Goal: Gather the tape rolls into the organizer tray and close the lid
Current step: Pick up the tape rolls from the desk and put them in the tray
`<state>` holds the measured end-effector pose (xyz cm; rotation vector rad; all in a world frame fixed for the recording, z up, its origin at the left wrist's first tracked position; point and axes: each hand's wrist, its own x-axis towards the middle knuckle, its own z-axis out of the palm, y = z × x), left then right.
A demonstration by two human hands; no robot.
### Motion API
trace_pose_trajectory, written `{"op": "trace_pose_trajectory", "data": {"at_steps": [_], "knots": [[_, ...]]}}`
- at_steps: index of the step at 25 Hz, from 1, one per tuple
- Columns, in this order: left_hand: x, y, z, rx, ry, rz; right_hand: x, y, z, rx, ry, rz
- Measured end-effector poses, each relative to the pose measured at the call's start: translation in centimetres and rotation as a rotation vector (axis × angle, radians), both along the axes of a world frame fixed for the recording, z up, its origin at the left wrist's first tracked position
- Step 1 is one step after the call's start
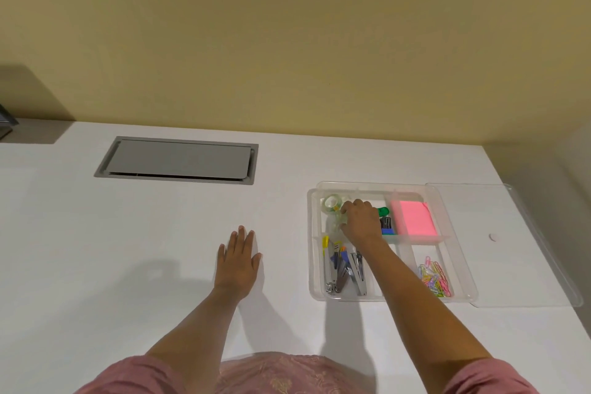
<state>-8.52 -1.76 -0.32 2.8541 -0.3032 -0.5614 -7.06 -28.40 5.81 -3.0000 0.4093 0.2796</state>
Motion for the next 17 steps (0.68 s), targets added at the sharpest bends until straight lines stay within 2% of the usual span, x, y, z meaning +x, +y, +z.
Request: {"op": "trace_pose_trajectory", "data": {"at_steps": [9,17], "knots": [[0.9,0.1,1.3,-0.025,0.033,-0.051,0.1,0.2,-0.4,-0.046,0.046,0.006],[3.3,-2.1,4.5,-0.266,-0.164,-0.183,-1.4,0.6,0.8,0.118,-0.21,-0.213]]}}
